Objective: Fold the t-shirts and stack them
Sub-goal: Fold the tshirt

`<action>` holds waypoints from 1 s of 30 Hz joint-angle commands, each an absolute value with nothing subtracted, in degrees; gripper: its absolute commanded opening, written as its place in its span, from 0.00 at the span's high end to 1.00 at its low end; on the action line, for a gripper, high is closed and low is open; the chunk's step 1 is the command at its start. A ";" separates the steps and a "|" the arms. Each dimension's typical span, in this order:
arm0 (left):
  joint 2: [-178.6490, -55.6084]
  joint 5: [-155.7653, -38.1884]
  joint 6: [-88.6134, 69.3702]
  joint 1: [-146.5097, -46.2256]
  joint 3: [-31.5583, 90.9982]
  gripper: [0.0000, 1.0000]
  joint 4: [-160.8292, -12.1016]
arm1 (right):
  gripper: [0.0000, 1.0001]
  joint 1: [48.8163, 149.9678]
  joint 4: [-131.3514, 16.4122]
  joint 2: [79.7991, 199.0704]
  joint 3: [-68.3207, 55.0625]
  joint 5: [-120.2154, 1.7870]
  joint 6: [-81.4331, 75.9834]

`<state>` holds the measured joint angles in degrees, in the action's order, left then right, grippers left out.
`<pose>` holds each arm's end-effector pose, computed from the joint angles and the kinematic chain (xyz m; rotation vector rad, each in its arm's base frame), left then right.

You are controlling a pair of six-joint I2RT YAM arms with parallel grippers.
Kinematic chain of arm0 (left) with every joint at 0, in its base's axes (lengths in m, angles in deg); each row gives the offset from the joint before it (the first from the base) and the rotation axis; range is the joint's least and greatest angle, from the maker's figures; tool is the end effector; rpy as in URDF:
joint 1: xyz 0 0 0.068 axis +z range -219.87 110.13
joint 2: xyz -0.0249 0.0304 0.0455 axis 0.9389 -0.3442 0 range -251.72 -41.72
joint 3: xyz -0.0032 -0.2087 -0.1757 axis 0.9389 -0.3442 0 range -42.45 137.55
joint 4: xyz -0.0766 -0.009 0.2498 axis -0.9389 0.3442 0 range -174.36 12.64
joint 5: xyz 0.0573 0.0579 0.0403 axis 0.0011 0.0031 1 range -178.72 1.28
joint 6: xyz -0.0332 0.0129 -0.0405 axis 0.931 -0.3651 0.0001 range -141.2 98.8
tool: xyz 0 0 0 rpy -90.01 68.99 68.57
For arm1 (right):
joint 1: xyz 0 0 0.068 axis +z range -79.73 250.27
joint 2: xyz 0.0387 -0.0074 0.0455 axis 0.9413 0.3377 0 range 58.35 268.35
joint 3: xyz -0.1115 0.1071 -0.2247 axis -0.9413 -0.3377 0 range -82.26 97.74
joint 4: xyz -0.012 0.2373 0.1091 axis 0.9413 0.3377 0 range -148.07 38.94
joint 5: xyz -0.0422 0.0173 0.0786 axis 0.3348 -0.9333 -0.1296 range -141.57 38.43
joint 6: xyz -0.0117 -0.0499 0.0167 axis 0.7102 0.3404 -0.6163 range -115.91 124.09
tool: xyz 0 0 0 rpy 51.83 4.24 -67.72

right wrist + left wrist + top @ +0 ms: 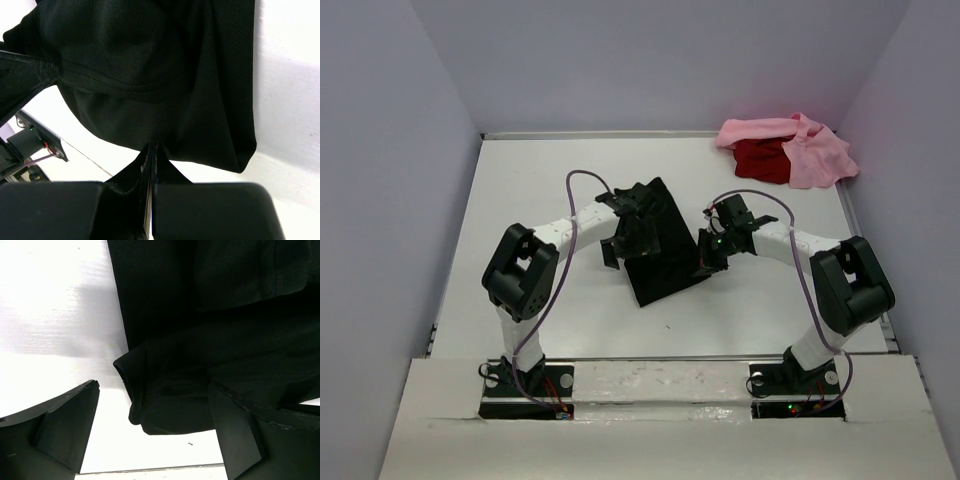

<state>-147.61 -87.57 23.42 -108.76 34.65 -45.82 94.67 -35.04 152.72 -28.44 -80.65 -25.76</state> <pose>0.2947 -0.2369 0.2010 -0.1461 2.8080 -0.3545 0.2769 0.1448 0.1689 -0.0376 2.8143 0.9493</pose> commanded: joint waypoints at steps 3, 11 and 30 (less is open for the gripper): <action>-143.59 -86.18 23.97 -110.90 36.12 0.01 -41.48 | 1.00 95.05 -36.80 151.96 -26.63 -79.61 -25.71; -135.52 -85.56 26.17 -119.78 32.26 0.04 -42.08 | 1.00 95.05 -34.69 150.81 -25.31 -78.38 -24.12; -125.49 -88.44 21.87 -119.09 29.81 0.08 -45.16 | 1.00 95.05 -32.23 150.11 -22.41 -77.68 -22.10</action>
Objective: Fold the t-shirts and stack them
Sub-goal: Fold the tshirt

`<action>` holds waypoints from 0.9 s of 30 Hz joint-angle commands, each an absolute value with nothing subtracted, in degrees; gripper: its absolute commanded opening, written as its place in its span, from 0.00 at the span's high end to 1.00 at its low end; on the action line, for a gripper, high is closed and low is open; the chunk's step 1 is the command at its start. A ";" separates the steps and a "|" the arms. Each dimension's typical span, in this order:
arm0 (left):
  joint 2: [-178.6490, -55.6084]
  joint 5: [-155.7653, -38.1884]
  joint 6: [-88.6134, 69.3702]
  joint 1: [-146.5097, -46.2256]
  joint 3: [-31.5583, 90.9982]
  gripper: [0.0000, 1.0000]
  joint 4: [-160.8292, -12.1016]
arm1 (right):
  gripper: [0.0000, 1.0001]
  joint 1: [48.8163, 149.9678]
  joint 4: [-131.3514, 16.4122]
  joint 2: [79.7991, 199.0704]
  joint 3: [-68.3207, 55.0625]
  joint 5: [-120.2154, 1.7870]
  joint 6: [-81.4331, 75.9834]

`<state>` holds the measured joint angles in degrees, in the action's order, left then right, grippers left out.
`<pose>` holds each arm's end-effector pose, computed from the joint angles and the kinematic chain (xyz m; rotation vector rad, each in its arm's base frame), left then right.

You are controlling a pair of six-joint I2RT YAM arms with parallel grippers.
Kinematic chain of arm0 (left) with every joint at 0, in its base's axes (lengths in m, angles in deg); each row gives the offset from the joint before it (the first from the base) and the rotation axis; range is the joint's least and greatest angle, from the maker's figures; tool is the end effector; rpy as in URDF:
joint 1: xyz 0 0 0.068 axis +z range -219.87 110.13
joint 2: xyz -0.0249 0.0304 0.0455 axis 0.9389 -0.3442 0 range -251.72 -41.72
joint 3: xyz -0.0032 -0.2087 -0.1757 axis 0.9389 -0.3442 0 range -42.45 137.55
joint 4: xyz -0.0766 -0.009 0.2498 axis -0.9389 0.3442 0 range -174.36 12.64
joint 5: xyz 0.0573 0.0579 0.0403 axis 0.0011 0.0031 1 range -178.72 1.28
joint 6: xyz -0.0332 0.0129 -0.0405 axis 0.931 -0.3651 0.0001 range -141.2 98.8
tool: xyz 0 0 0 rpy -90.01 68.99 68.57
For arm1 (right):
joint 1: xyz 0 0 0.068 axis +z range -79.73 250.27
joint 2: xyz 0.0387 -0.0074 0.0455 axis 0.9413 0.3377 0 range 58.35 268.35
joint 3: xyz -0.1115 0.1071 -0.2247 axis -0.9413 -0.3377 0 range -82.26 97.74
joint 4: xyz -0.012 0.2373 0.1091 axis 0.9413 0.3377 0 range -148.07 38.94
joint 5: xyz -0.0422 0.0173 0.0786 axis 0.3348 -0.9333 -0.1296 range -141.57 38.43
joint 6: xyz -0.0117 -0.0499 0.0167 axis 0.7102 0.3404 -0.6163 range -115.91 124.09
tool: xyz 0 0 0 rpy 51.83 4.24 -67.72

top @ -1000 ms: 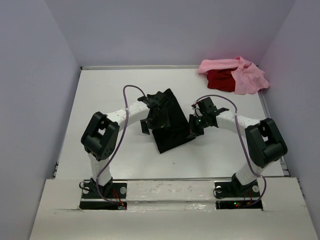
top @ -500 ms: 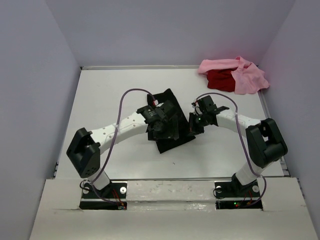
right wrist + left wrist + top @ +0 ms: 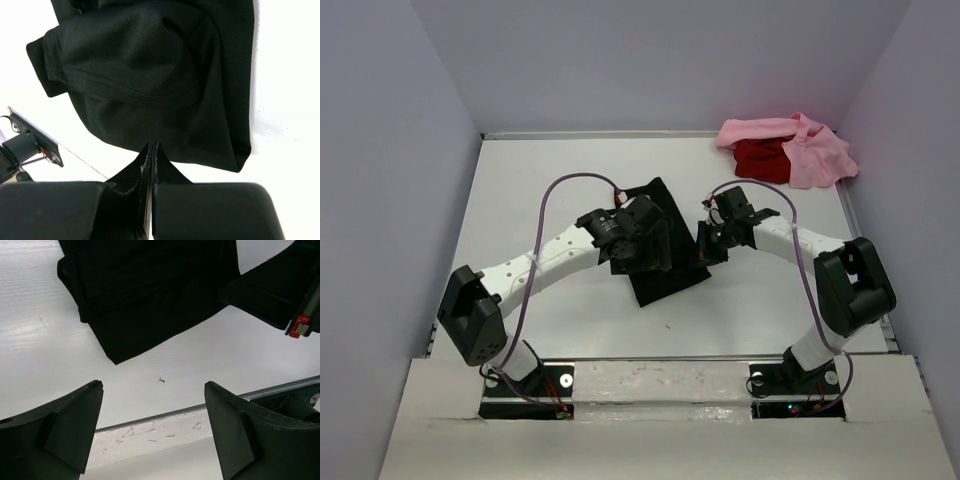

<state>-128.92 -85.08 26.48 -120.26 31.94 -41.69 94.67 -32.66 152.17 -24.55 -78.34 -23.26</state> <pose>0.2066 -0.2462 0.2912 0.0365 2.6434 -0.5654 0.2859 0.1475 0.1880 -0.0959 2.7627 0.8965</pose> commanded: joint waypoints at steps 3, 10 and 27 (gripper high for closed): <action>-123.73 -88.45 21.86 -116.46 26.55 0.01 -47.70 | 1.00 95.05 -32.31 150.11 -22.76 -77.59 -22.10; -123.28 -90.91 23.10 -110.91 19.17 0.04 -53.51 | 1.00 95.05 -32.31 150.46 -23.11 -77.33 -21.84; -129.17 -89.95 24.85 -109.95 19.43 0.10 -58.87 | 1.00 95.05 -42.41 156.88 -28.47 -78.29 -24.82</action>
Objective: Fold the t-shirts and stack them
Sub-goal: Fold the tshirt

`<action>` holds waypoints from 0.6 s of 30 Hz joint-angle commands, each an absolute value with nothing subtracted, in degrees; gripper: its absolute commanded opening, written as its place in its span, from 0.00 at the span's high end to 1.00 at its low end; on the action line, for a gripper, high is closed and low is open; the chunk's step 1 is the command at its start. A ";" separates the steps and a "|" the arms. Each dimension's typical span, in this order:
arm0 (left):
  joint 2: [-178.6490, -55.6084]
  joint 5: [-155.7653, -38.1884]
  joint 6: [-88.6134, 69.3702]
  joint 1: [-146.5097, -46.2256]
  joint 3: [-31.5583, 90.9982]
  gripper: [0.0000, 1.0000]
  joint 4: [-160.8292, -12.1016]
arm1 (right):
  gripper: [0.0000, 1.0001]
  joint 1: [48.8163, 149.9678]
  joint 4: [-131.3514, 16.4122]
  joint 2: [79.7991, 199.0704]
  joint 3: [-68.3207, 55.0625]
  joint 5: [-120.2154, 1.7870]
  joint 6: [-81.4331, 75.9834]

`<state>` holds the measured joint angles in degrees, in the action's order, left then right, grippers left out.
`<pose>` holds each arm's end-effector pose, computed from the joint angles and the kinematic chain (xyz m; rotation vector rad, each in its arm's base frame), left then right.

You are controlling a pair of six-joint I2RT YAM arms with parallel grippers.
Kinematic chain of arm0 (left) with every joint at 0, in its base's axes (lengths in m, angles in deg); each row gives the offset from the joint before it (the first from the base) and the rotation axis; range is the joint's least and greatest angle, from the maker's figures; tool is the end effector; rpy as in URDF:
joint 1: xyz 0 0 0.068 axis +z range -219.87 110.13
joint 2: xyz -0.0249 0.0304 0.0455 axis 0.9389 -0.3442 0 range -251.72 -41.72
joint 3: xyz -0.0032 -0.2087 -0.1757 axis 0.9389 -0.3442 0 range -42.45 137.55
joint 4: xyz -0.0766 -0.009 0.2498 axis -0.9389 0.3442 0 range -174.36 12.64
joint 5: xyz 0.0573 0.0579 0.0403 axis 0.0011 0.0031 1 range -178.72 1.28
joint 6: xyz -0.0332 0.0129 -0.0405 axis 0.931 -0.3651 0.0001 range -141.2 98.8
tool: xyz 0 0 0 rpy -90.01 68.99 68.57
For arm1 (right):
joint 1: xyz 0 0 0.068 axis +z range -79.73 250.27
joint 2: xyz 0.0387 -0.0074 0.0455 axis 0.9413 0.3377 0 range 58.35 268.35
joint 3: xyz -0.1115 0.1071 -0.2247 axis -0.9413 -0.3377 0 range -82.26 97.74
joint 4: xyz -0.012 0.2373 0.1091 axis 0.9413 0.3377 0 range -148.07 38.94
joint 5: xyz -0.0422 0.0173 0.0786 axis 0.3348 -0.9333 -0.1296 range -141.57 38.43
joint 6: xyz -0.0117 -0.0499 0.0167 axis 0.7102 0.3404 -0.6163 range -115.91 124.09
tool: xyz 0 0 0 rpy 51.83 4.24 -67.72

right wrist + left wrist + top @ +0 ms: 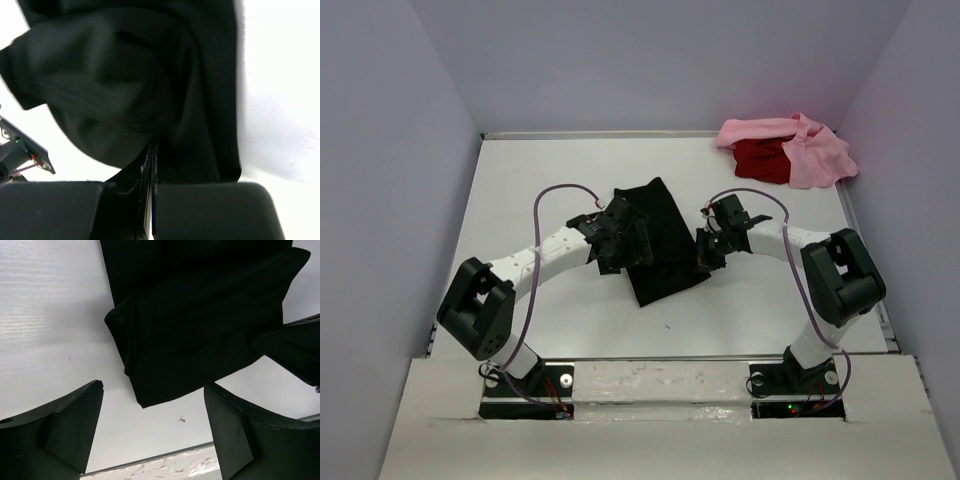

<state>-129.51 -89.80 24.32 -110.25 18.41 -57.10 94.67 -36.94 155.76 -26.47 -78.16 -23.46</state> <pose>0.2429 -0.2076 0.2310 -0.1100 2.6308 -0.5981 0.2898 0.1491 0.1633 -0.0832 2.7857 0.8865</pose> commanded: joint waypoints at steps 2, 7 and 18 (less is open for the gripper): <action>-129.09 -89.95 25.20 -109.95 19.43 0.10 -59.05 | 1.00 95.05 -43.56 157.40 -29.43 -78.38 -25.00; -129.08 -89.60 25.73 -109.95 18.90 0.12 -59.84 | 1.00 95.05 -44.97 157.85 -30.76 -78.38 -25.09; -132.95 -90.74 26.00 -109.95 19.78 0.35 -60.54 | 1.00 95.05 -45.76 158.37 -31.02 -78.64 -24.65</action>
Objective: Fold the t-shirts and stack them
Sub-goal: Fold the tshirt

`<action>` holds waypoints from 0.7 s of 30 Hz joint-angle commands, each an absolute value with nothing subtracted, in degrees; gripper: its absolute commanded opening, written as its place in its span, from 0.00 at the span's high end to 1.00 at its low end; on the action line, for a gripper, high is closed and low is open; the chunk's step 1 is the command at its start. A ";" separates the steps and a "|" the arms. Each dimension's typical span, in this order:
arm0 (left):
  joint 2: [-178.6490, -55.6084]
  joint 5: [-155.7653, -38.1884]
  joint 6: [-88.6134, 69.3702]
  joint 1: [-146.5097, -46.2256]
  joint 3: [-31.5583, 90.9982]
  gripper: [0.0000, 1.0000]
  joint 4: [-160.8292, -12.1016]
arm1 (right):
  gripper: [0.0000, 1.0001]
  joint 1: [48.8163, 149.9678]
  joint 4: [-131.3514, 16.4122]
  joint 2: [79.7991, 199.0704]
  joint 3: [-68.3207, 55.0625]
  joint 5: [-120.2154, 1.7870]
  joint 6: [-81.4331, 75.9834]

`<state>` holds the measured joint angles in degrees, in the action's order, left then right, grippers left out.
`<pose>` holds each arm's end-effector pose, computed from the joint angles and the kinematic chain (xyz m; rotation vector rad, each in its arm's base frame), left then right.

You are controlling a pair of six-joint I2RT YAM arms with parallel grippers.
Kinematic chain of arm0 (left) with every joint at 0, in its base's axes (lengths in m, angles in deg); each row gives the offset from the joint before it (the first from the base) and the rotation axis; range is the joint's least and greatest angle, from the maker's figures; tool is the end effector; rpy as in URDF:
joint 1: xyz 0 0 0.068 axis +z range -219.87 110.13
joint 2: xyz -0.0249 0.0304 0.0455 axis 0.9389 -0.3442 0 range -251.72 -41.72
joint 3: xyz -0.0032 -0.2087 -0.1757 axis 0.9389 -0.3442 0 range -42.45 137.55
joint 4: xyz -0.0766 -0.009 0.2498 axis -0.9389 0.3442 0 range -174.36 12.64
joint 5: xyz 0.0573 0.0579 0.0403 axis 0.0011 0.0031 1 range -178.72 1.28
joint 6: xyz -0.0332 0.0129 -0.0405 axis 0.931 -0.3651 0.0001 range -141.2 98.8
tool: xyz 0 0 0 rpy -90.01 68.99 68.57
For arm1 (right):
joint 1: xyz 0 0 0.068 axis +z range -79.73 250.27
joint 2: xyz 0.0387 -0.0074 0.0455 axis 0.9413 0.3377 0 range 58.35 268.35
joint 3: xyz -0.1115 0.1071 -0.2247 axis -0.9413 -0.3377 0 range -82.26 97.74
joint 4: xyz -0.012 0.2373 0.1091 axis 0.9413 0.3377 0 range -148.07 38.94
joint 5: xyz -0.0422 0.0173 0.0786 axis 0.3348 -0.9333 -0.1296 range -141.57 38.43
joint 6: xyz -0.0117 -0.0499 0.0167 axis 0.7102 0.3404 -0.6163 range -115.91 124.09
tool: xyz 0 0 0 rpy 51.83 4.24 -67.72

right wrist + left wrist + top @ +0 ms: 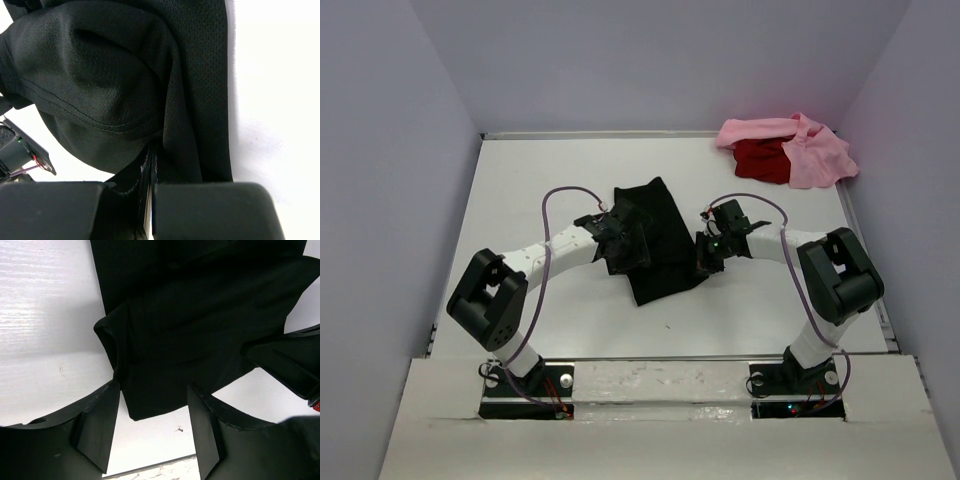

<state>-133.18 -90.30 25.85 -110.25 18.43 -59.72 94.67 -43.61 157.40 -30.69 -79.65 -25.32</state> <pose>0.2512 -0.2150 0.2145 -0.1430 2.6536 -0.6019 0.2852 0.1479 0.1412 -0.0523 2.7817 0.9333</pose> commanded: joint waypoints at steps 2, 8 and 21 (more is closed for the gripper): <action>-133.04 -90.91 26.08 -109.95 19.78 0.34 -60.46 | 1.00 95.05 -45.59 158.37 -30.59 -78.64 -24.48; -133.48 -90.30 26.26 -109.95 19.95 0.29 -60.10 | 1.00 95.05 -44.97 158.55 -29.70 -78.73 -23.86; -135.15 -87.31 26.70 -109.95 21.80 0.30 -57.20 | 1.00 95.05 -45.06 159.43 -29.44 -79.17 -23.24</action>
